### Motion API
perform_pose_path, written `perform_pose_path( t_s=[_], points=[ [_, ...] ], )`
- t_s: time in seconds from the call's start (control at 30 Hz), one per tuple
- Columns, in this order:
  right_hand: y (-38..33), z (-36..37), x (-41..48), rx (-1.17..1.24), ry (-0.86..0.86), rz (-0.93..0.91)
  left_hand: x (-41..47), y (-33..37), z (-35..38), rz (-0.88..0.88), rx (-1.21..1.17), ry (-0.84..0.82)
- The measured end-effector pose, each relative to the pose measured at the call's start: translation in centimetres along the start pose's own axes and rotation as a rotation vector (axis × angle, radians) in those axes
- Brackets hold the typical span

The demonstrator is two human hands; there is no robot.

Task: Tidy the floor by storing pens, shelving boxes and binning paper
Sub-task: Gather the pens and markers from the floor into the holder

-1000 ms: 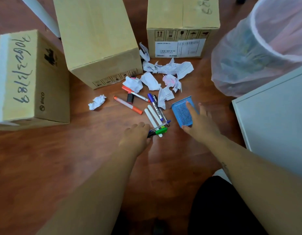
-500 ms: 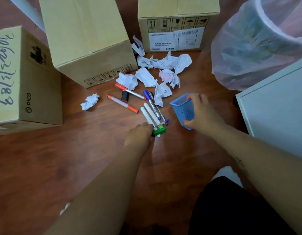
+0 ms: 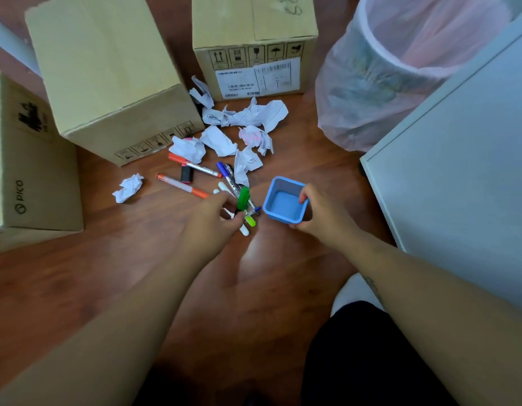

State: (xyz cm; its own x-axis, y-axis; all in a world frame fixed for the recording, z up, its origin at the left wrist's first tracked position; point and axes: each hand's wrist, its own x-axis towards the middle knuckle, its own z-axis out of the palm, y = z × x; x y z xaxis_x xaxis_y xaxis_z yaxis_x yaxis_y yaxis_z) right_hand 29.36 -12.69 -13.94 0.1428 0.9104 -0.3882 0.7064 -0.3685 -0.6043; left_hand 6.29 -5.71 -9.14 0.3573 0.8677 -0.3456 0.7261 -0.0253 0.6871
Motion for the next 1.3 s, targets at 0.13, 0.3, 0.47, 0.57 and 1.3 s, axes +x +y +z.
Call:
perform_pose_path(
  t_s=[0.13,0.3,0.47,0.57,1.3],
  points=[
    [0.5,0.3,-0.8,0.043,0.004,0.035,0.6,3.2,-0.1,0.057,-0.138,0.102],
    [0.5,-0.2,-1.2,0.069,0.014,0.063,0.7,5.6,1.3,0.109,-0.201,0.043],
    [0.4,0.3,-1.4,0.222,-0.017,0.072,1.1,7.0,1.2,0.093,-0.346,0.103],
    [0.3,0.4,-1.2,0.263,-0.04,0.089,1.3,7.2,1.8,0.104,-0.316,0.086],
    [0.4,-1.3,0.0,-0.085,-0.098,0.038,3.3,4.4,3.8,0.043,0.055,-0.139]
  ],
)
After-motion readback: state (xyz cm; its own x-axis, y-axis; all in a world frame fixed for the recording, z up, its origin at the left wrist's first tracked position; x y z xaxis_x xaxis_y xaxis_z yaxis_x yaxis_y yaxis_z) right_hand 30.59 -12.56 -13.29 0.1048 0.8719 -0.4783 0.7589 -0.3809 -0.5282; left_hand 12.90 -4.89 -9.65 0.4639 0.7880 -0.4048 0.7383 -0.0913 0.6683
